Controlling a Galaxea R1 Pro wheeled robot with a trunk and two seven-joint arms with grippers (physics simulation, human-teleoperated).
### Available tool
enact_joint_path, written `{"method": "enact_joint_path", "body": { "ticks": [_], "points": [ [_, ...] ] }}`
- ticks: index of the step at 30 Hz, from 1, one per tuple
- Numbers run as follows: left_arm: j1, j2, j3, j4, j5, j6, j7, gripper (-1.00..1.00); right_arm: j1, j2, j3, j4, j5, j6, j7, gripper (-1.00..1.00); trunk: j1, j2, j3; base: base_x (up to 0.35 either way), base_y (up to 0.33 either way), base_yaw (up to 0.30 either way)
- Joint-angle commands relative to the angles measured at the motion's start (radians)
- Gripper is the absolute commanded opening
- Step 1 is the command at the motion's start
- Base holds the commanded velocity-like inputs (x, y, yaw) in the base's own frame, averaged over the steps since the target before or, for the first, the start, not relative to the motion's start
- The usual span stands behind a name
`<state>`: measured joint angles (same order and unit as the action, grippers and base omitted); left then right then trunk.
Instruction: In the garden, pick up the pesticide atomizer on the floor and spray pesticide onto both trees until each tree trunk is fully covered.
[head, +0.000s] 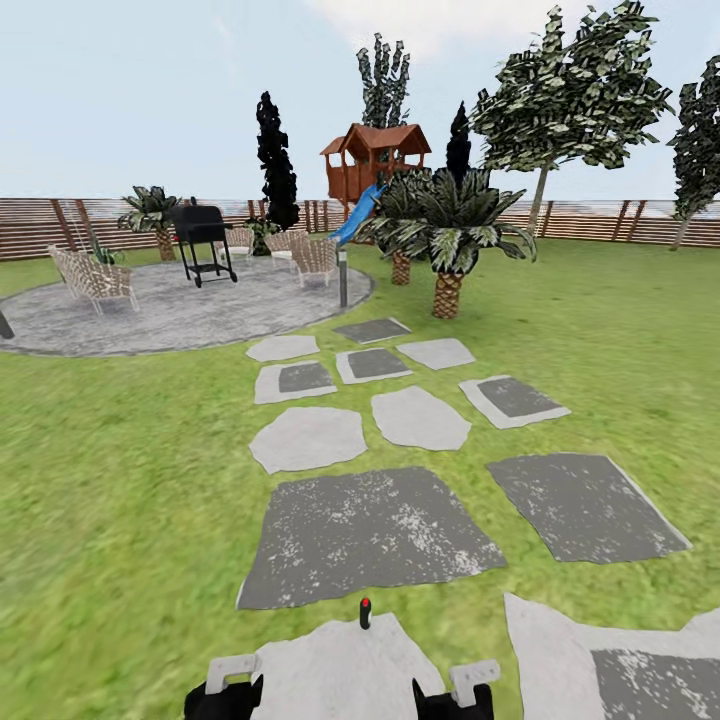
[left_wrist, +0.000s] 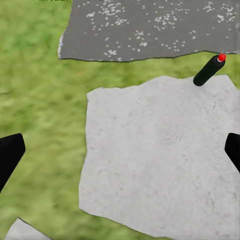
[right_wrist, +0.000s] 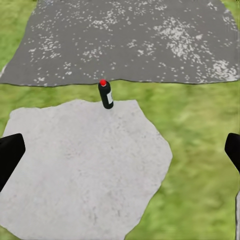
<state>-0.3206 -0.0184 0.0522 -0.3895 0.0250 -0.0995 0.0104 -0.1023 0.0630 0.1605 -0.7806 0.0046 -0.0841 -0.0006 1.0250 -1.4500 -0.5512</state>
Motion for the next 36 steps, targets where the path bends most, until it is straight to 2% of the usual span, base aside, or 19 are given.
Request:
{"method": "enact_joint_path", "body": {
  "ticks": [1,4,7,9,12,17,18,19,22,24,26,36],
  "points": [
    [0.0,0.0,0.0,0.0,0.0,0.0,-0.001,1.0,0.0,0.0,-0.001,-0.002,0.0,0.0,0.0,1.0,0.0,0.0,0.0,0.0,0.0,0.0],
    [-0.002,0.001,0.001,-0.005,0.001,0.008,0.001,1.0,-0.001,-0.001,-0.002,-0.018,0.0,0.001,-0.002,1.0,0.0,0.0,0.0,0.0,0.0,0.0],
    [-0.012,0.006,0.002,-0.013,-0.001,0.015,0.005,1.0,-0.006,-0.001,-0.004,-0.09,0.0,0.002,-0.005,1.0,0.0,0.0,0.0,0.0,0.0,0.0],
    [-0.037,0.011,0.003,-0.018,-0.002,0.022,0.006,1.0,-0.019,-0.002,-0.006,-0.154,0.0,0.007,-0.005,1.0,0.0,0.0,0.0,0.0,0.0,0.0],
    [-0.107,0.023,0.004,-0.017,-0.001,0.052,0.005,1.0,-0.064,-0.003,-0.008,-0.252,0.0,0.03,-0.005,1.0,0.0,0.0,0.0,0.0,0.0,0.0],
    [-0.201,0.026,0.004,-0.02,0.001,0.136,0.001,1.0,-0.146,-0.003,-0.012,-0.338,-0.004,0.157,-0.006,1.0,0.0,0.0,0.0,0.0,0.0,0.0],
    [-0.211,0.024,0.004,-0.02,0.001,0.143,0.002,1.0,-0.156,-0.003,-0.014,-0.343,-0.004,0.174,-0.006,1.0,0.0,0.0,0.0,0.0,0.0,0.0],
    [-0.241,0.019,0.003,-0.018,0.001,0.16,0.001,1.0,-0.196,-0.003,-0.026,-0.349,-0.004,0.224,-0.006,1.0,0.0,0.0,0.0,0.0,0.0,0.0],
    [-0.254,0.016,0.003,-0.02,-0.001,0.147,-0.004,1.0,-0.254,-0.006,-0.039,-0.355,-0.004,0.267,-0.001,1.0,0.0,0.0,0.0,0.0,0.0,0.0],
    [-0.253,0.002,-0.001,-0.018,-0.007,0.092,-0.003,1.0,-0.261,-0.007,-0.037,-0.348,-0.002,0.271,0.0,1.0,0.0,0.0,0.0,0.0,0.0,0.0],
    [-0.251,-0.004,-0.003,-0.013,-0.009,0.066,0.001,1.0,-0.262,-0.007,-0.037,-0.332,-0.003,0.27,0.001,1.0,0.0,0.0,0.0,0.065,0.0,0.0],
    [-0.236,0.005,0.002,0.008,-0.013,0.039,0.006,1.0,-0.263,-0.006,-0.034,-0.259,-0.004,0.263,0.004,1.0,0.0,0.0,0.0,0.233,-0.129,0.0]
  ]
}}
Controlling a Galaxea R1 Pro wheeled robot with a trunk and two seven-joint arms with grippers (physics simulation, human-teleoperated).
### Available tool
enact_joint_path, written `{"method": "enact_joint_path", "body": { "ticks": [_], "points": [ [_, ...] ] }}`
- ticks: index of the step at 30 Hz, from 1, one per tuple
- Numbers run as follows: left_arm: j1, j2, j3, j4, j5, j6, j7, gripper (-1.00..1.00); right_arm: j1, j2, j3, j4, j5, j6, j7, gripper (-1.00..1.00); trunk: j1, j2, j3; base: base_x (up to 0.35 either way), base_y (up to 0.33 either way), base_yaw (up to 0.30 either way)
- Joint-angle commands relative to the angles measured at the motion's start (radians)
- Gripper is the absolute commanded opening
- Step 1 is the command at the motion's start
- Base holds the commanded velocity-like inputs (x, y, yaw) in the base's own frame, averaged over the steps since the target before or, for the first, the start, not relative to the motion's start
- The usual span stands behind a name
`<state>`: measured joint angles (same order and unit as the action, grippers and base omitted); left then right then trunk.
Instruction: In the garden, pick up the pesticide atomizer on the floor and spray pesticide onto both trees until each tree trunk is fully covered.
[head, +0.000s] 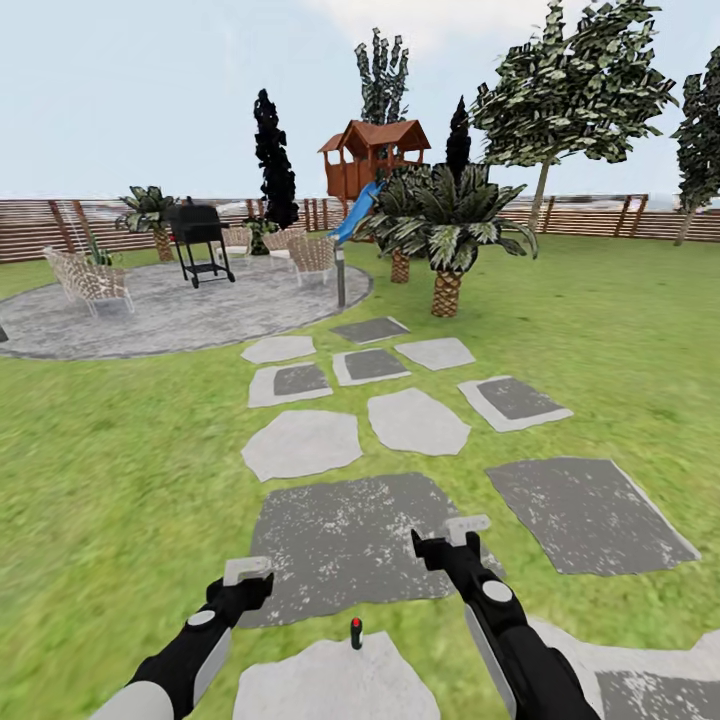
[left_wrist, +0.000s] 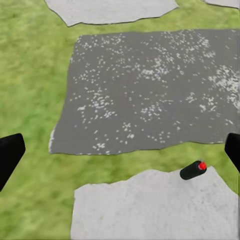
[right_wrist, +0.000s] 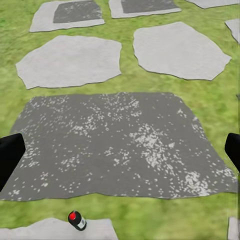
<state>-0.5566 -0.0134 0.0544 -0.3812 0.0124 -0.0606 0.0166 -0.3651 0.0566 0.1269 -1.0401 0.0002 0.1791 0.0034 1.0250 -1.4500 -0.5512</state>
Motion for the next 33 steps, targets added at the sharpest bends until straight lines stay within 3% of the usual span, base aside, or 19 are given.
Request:
{"method": "enact_joint_path", "body": {
  "ticks": [1,18,33],
  "points": [
    [0.003,0.0,0.0,0.0,0.0,0.0,0.0,1.0,0.0,0.0,0.0,0.003,0.0,0.0,0.0,1.0,0.0,0.0,0.0,0.198,-0.219,0.0],
    [0.011,0.003,0.002,0.029,0.005,-0.004,0.008,1.0,0.001,0.0,0.002,0.008,-0.001,-0.001,-0.002,1.0,0.0,0.0,0.0,0.091,-0.256,0.0],
    [0.011,0.002,0.001,0.03,0.008,-0.004,0.008,1.0,0.001,-0.005,-0.001,0.003,0.0,-0.001,0.003,1.0,0.0,0.0,0.0,0.215,-0.194,0.0]
  ]
}}
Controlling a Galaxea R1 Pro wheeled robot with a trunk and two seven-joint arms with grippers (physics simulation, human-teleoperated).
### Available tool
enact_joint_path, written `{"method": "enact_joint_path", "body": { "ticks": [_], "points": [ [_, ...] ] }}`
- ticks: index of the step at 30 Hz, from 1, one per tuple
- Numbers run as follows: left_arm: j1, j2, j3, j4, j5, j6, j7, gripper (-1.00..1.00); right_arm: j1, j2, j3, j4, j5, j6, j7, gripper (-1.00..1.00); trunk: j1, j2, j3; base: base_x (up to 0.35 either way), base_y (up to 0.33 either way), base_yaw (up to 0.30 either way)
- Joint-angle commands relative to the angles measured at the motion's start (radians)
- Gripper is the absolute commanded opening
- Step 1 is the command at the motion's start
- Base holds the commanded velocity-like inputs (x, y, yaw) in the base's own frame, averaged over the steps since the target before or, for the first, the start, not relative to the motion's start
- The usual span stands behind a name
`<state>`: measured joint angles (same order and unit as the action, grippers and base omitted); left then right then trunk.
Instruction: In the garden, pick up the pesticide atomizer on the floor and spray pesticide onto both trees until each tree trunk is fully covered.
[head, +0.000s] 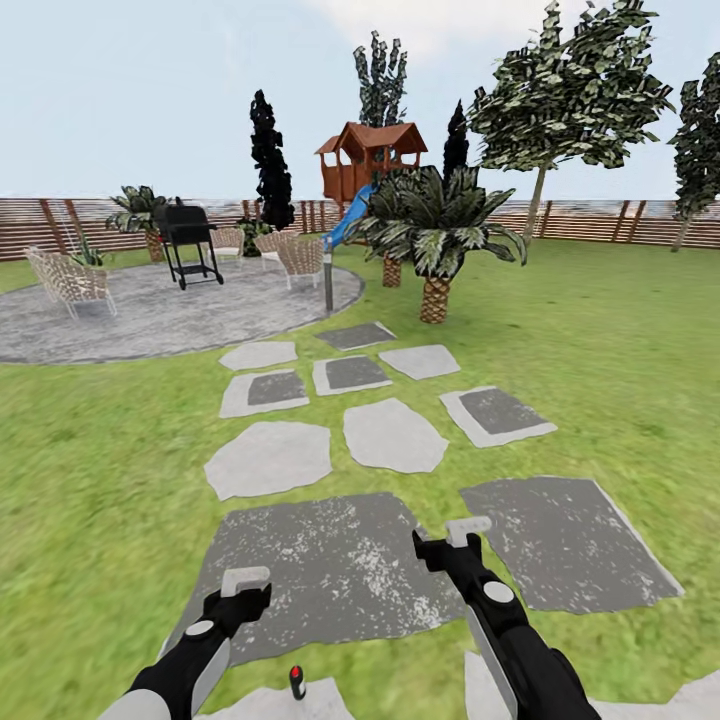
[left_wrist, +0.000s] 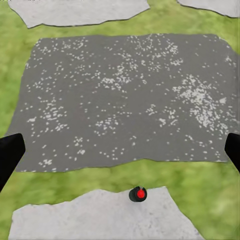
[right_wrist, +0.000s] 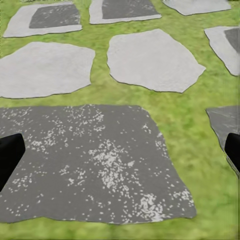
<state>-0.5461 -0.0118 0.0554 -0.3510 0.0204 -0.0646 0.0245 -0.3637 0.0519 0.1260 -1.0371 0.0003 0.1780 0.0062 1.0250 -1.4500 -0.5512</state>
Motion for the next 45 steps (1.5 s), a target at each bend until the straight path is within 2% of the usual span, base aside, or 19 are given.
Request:
{"method": "enact_joint_path", "body": {
  "ticks": [1,2,3,4,5,9,15,36,45],
  "points": [
    [0.0,-0.001,-0.001,0.0,-0.003,0.0,0.0,1.0,0.0,-0.028,-0.002,-0.002,0.0,0.0,0.017,1.0,0.0,0.0,0.0,0.009,-0.005,0.0],
    [0.0,-0.001,-0.002,0.0,-0.004,-0.001,0.0,1.0,0.0,-0.037,-0.002,-0.003,0.0,0.0,0.023,1.0,0.0,0.0,0.0,0.007,-0.004,0.0],
    [0.0,-0.001,-0.002,0.0,-0.005,-0.001,0.0,1.0,0.0,-0.061,-0.004,-0.005,0.0,0.0,0.047,1.0,0.0,0.0,0.0,0.004,-0.002,0.0],
    [0.0,-0.002,-0.002,0.0,-0.001,0.0,-0.001,1.0,0.0,-0.099,-0.013,-0.023,0.0,0.0,0.1,1.0,0.0,0.0,0.0,0.0,0.0,0.0],
    [0.0,-0.002,-0.001,0.0,0.002,0.0,-0.001,1.0,-0.001,-0.106,-0.031,-0.051,0.0,0.002,0.111,1.0,0.0,0.0,0.0,0.0,0.0,0.0],
    [0.0,-0.002,0.0,0.0,0.004,-0.001,-0.001,1.0,-0.001,-0.109,-0.058,-0.074,0.0,0.003,0.117,1.0,0.0,0.0,0.0,0.0,0.0,0.0],
    [0.0,-0.002,0.0,0.0,0.005,-0.001,0.0,1.0,-0.001,-0.11,-0.066,-0.097,0.0,0.003,0.118,1.0,0.023,-0.042,-0.02,0.0,0.0,0.0],
    [-0.018,-0.007,-0.002,-0.012,0.003,-0.002,-0.001,1.0,-0.001,-0.11,-0.071,-0.113,0.0,0.007,0.116,1.0,0.103,-0.189,-0.117,0.0,0.0,0.0],
    [-0.018,-0.007,-0.003,-0.013,0.002,-0.041,-0.002,1.0,-0.001,-0.11,-0.071,-0.113,0.001,0.008,0.115,1.0,0.138,-0.252,-0.159,0.0,0.0,0.0]
  ]
}}
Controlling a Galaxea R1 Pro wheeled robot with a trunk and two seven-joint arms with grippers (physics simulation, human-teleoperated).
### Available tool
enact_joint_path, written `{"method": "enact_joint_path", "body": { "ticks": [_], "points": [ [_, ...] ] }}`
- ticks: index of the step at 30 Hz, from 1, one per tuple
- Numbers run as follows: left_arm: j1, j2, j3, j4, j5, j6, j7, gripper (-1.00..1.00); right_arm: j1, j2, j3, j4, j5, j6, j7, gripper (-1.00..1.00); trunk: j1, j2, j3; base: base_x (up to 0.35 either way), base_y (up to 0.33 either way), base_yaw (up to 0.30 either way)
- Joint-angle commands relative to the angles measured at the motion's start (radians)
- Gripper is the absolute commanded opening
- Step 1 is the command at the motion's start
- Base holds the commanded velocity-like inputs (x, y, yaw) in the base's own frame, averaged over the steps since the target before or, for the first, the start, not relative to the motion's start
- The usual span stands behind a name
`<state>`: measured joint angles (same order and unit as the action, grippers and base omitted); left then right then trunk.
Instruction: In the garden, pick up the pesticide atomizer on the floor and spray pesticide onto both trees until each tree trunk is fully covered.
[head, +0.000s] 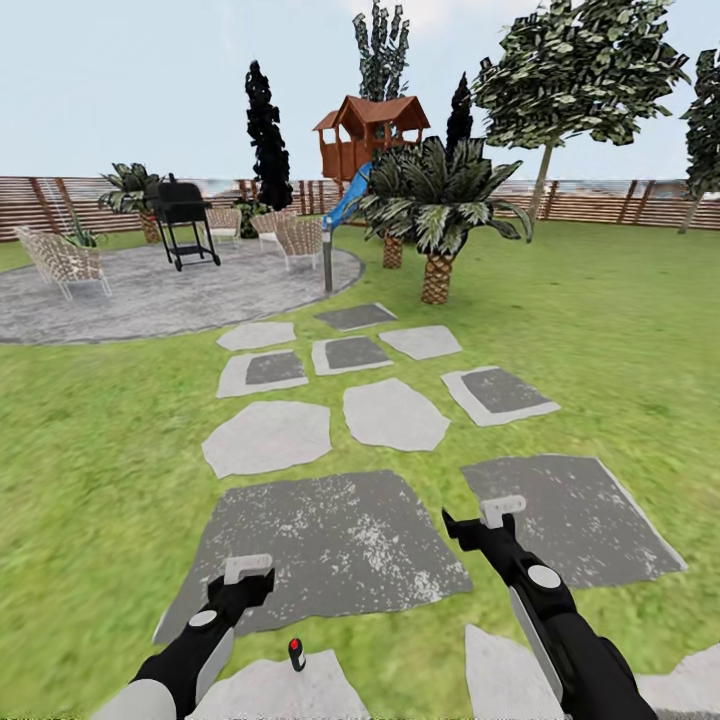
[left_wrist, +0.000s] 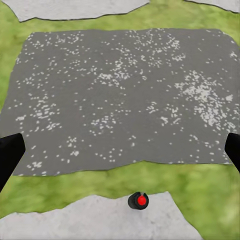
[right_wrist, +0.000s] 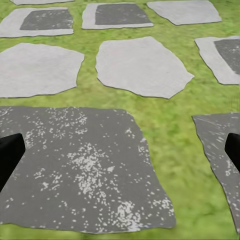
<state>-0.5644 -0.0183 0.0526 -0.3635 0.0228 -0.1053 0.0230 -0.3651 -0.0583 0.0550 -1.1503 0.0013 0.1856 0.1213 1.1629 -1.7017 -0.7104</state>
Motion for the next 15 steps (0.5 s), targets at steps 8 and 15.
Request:
{"method": "enact_joint_path", "body": {
  "ticks": [8,15],
  "points": [
    [0.0,0.003,0.001,0.0,-0.001,-0.002,0.0,1.0,0.0,0.0,0.0,0.001,0.0,0.0,0.0,1.0,0.031,-0.056,-0.038,0.0,0.0,0.0],
    [0.0,0.001,0.0,0.001,-0.005,-0.002,0.001,1.0,0.0,0.0,0.0,0.001,0.0,0.0,0.0,1.0,0.058,-0.105,-0.071,0.0,0.0,0.0]
  ]
}}
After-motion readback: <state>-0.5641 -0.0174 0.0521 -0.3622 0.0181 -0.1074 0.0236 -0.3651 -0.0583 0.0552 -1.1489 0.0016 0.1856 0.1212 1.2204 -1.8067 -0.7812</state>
